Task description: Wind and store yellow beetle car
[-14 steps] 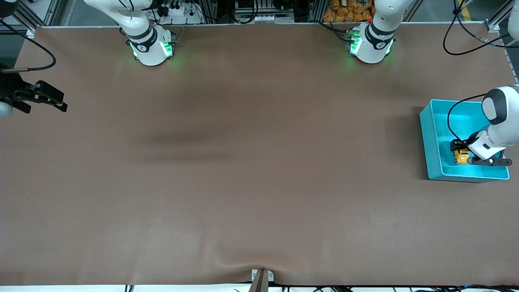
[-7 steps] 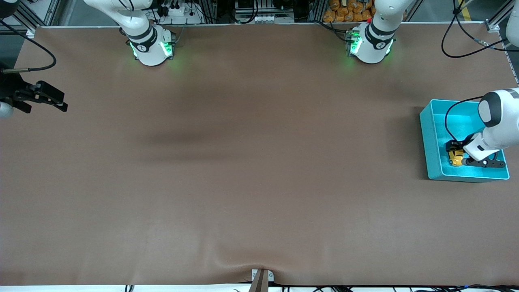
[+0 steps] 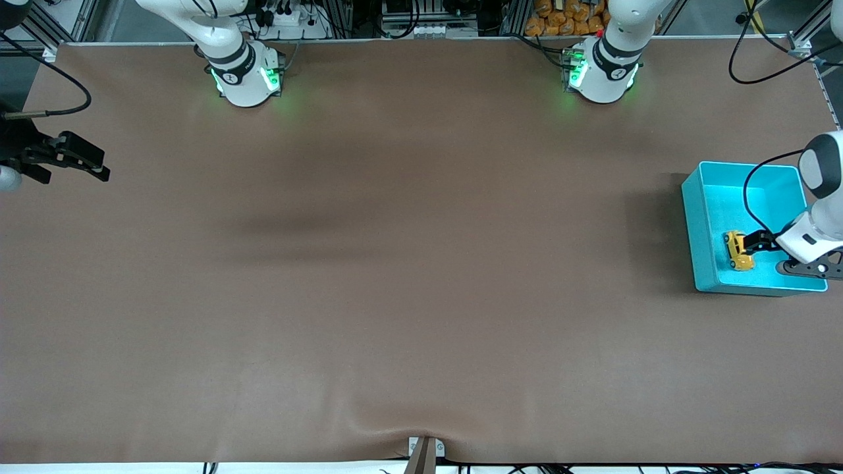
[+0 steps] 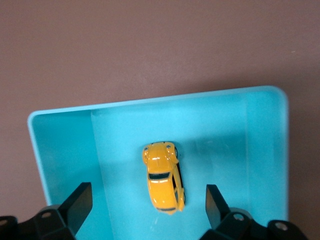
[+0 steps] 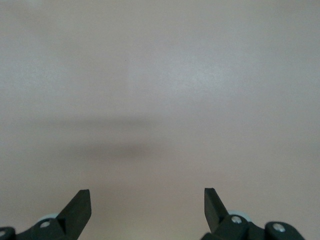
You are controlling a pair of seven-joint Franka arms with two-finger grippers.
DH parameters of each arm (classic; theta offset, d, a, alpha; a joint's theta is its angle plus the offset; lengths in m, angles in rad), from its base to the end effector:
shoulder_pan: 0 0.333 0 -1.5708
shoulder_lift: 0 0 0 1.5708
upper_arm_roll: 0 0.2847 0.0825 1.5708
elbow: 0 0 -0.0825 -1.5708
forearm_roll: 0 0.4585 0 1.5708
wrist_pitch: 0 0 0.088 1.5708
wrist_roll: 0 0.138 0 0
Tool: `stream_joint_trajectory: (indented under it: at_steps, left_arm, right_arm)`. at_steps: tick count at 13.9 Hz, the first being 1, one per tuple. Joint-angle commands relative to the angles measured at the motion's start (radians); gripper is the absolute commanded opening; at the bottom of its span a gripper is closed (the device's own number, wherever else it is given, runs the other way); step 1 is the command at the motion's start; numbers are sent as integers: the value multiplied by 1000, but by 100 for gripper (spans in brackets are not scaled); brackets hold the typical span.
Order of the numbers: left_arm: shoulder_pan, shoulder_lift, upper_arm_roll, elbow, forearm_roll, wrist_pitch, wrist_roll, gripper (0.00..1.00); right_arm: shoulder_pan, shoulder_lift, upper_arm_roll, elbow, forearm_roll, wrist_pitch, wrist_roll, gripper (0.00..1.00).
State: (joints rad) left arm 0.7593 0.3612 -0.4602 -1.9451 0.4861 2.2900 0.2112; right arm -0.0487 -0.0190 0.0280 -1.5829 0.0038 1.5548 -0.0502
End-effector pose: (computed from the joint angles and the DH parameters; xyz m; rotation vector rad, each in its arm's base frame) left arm 0.6315 0.2150 0.2095 -2.9115 0.2929 0.0218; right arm 0.6216 -0.0122 0.5661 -3.1376 -0.0463 0.0141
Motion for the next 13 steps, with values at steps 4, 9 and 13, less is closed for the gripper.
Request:
stream_joint_trajectory:
  at_steps: [4, 9, 13]
  left_arm:
    - [-1, -74, -115, 164, -170, -288, -6, 100]
    - [-182, -223, -53, 164, -346, -342, -48, 100]
    - [-498, -315, 156, 167, -347, -444, -211, 100]
  right_arm:
    - [-13, 7, 10, 17, -10, -13, 10, 100]
    - [-13, 7, 10, 18, -10, -13, 10, 100]
    - [-10, 5, 12, 26, -10, -15, 10, 100]
